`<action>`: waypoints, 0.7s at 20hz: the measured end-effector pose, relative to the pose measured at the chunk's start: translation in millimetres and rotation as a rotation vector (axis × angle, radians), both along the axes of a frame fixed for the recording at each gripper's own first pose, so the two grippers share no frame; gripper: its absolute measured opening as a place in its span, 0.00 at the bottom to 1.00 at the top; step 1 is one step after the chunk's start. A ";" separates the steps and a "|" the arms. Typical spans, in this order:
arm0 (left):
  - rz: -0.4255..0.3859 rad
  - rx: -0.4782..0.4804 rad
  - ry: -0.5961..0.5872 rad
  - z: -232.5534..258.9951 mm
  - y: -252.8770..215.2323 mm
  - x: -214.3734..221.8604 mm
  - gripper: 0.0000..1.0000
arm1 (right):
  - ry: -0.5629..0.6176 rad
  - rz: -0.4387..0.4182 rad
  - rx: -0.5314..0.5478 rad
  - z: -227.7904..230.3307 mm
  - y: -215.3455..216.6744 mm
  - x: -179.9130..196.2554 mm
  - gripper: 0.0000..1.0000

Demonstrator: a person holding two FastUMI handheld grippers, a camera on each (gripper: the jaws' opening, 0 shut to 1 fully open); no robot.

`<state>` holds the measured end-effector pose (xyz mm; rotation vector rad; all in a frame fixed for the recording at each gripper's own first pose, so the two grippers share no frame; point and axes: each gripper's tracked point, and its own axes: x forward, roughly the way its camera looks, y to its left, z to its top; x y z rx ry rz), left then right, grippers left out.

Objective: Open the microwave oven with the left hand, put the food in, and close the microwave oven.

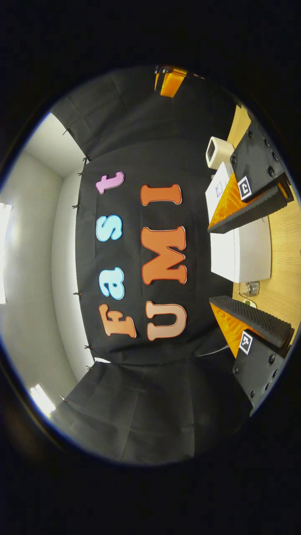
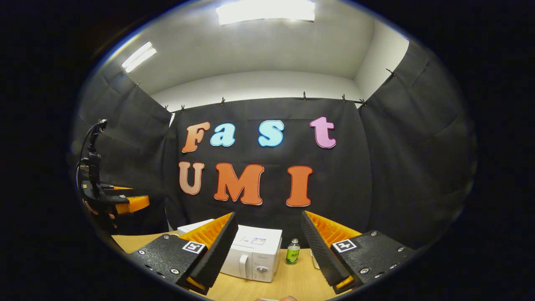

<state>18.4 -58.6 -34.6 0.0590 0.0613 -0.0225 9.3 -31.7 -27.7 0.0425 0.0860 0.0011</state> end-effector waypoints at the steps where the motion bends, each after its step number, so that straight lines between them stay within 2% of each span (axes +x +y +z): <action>1: -0.001 0.004 -0.004 -1.3 -1.6 -0.5 0.97 | 0.003 -0.001 0.002 -1.5 -1.4 -0.1 0.95; 8: -0.010 -0.015 -0.016 -8.2 -17.5 3.8 0.97 | 0.018 -0.006 -0.011 -16.2 -9.2 -3.1 0.95; 9: -0.017 -0.029 -0.028 -8.6 -22.3 4.7 0.94 | 0.023 -0.008 -0.011 -18.5 -11.7 -4.3 0.95; 11: -0.030 -0.058 -0.058 -7.6 -33.1 5.7 1.00 | 0.032 -0.016 -0.003 -24.7 -16.7 -6.2 0.95; 12: -0.031 -0.061 -0.070 -9.4 -36.4 5.2 0.94 | 0.034 -0.017 0.005 -28.1 -19.5 -7.4 0.95; 13: -0.034 -0.063 -0.081 -9.8 -41.3 5.8 0.97 | 0.037 -0.018 0.015 -31.4 -21.9 -9.1 0.95; 14: -0.043 -0.064 -0.086 -11.7 -48.1 5.9 0.94 | 0.043 -0.020 0.024 -35.9 -24.2 -9.1 0.94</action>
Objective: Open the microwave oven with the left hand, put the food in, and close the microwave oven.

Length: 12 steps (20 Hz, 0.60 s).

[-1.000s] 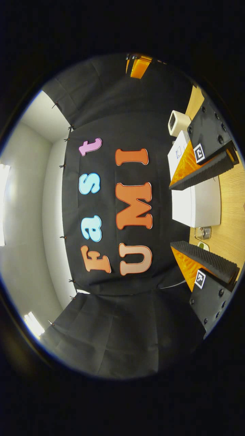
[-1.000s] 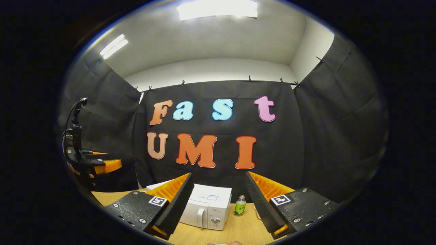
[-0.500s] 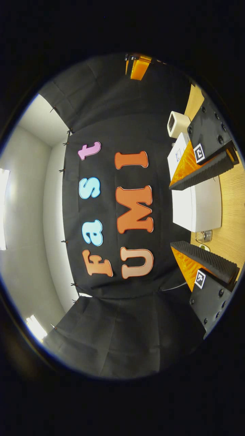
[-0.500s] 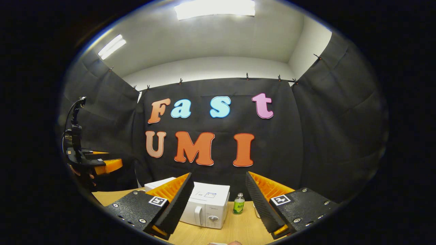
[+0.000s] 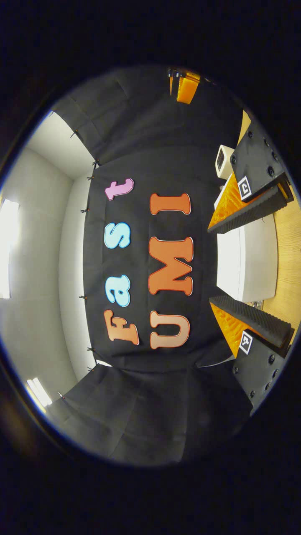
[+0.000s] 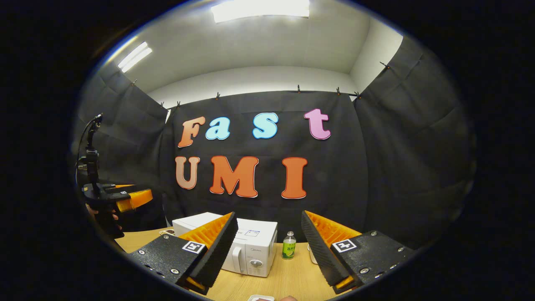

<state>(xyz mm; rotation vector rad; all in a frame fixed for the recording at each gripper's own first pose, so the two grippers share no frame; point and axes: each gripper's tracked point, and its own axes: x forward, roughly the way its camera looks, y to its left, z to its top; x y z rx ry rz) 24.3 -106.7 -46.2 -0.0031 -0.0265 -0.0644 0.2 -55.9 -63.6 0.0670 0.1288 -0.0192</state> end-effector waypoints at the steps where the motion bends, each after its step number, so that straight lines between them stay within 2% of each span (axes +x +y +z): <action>1: -0.011 0.000 -0.003 -3.8 -7.4 0.2 0.97 | 0.006 0.000 0.004 -4.1 -2.2 -0.5 0.94; 3: -0.032 0.002 -0.002 -12.1 -21.9 1.8 0.94 | 0.020 -0.004 0.007 -11.6 -6.7 -2.9 0.95; 6: -0.022 0.002 0.011 -28.2 -32.7 7.0 0.94 | 0.030 -0.006 0.015 -22.3 -11.7 -8.8 0.95; 12: -0.085 -0.015 0.058 -69.7 -72.2 18.0 0.94 | 0.052 -0.020 0.024 -53.2 -24.0 -21.5 0.95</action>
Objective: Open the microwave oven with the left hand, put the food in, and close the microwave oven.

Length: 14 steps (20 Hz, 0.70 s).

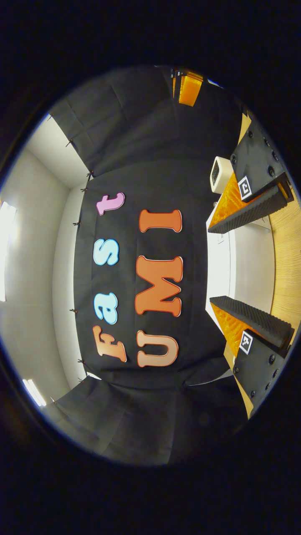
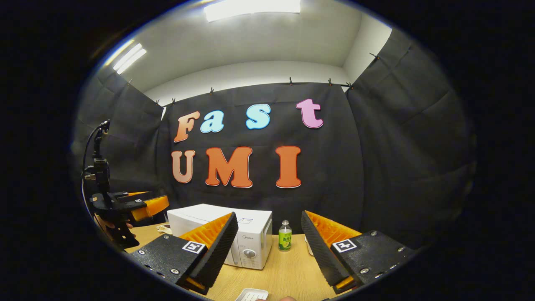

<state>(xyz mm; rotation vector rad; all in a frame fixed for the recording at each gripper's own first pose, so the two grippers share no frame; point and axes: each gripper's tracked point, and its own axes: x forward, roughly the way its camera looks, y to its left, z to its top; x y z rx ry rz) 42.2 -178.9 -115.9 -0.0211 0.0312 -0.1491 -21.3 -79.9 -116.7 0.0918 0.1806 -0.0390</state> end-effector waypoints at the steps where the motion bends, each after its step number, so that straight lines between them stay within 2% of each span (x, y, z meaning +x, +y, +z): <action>1: -0.011 -0.002 0.004 -5.9 -6.0 1.7 0.94 | 0.014 0.001 0.007 -8.1 -0.6 -1.7 0.95; 3: -0.031 -0.010 0.019 -21.3 -17.3 5.2 0.97 | 0.036 0.000 0.016 -21.4 -4.7 -6.3 0.95; 4: -0.038 -0.011 0.031 -30.5 -21.6 6.6 0.94 | 0.045 -0.007 0.016 -28.5 -9.3 -7.3 0.95; 8: -0.090 -0.043 0.091 -75.2 -46.9 15.7 0.94 | 0.065 -0.038 0.018 -53.0 -23.8 -17.8 0.95; 9: -0.094 -0.043 0.118 -88.8 -51.3 19.1 0.97 | 0.078 -0.039 0.027 -61.3 -24.4 -20.4 0.95; 10: -0.098 -0.043 0.144 -102.4 -56.1 21.1 0.94 | 0.094 -0.039 0.035 -70.6 -24.0 -23.1 0.95; 11: -0.112 -0.047 0.165 -114.7 -64.2 23.3 0.98 | 0.109 -0.036 0.037 -78.5 -24.6 -26.8 0.95; 12: -0.123 -0.046 0.184 -125.8 -71.8 25.9 0.94 | 0.120 -0.038 0.035 -84.5 -25.5 -30.6 0.95; 14: -0.134 -0.025 0.217 -148.3 -83.1 30.4 0.94 | 0.131 -0.041 0.020 -93.1 -29.7 -36.5 0.95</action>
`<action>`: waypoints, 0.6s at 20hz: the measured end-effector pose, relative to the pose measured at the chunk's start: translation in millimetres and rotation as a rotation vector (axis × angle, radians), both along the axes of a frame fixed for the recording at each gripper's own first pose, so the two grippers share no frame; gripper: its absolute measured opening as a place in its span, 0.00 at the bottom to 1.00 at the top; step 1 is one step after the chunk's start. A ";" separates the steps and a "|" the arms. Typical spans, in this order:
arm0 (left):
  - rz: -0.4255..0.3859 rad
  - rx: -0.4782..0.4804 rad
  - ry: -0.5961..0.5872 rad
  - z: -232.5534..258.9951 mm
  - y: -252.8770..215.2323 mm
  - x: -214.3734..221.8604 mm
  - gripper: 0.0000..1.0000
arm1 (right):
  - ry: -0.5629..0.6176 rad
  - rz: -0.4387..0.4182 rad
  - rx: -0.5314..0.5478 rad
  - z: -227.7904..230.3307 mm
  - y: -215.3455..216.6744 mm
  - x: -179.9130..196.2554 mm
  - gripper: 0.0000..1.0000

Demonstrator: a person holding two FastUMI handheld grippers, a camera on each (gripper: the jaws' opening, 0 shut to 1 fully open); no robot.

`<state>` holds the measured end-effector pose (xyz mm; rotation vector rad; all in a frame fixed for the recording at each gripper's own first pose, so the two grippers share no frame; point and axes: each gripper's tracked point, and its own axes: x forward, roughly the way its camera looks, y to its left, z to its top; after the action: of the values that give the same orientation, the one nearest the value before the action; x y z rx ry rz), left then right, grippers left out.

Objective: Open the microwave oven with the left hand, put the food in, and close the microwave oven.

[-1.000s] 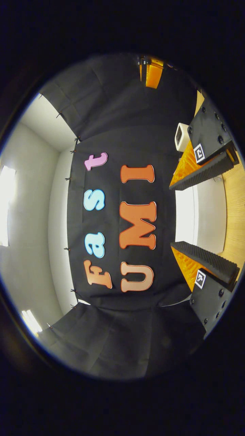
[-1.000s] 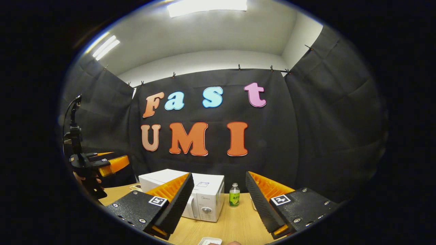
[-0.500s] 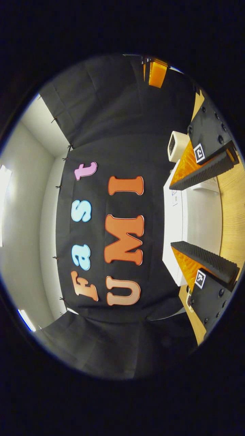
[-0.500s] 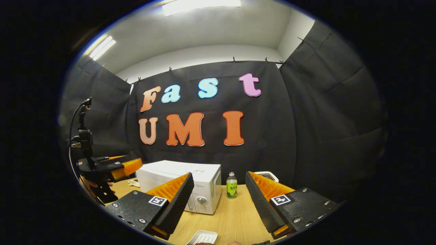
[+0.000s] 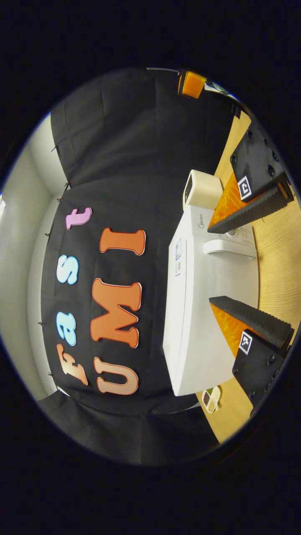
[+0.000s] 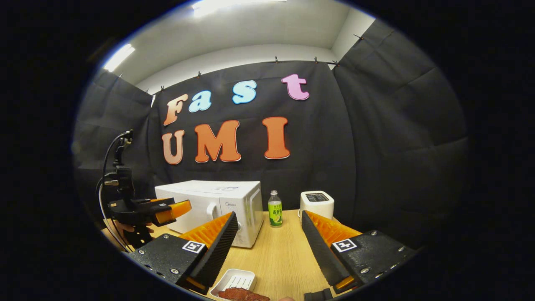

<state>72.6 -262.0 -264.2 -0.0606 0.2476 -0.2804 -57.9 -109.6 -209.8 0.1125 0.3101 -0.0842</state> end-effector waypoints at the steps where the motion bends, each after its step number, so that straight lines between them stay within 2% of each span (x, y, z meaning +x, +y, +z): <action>1: -0.003 0.013 0.012 -11.0 -5.6 1.5 0.98 | 0.004 0.000 -0.008 -3.6 -1.5 -2.4 0.95; 3: 0.007 0.031 0.030 -29.4 -14.9 7.9 0.94 | 0.023 0.000 -0.020 -15.0 -3.6 -10.1 0.95; 11: 0.027 0.088 0.155 -110.3 -32.1 30.8 0.96 | 0.131 0.006 -0.011 -59.4 -4.9 -36.7 0.95; 12: 0.035 0.090 0.159 -115.1 -32.0 34.8 0.87 | 0.132 0.005 -0.005 -61.3 -5.1 -39.2 0.95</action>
<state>107.4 -294.0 -379.2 0.0016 0.4164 -0.2299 -97.0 -114.7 -271.1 0.1012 0.4422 -0.0879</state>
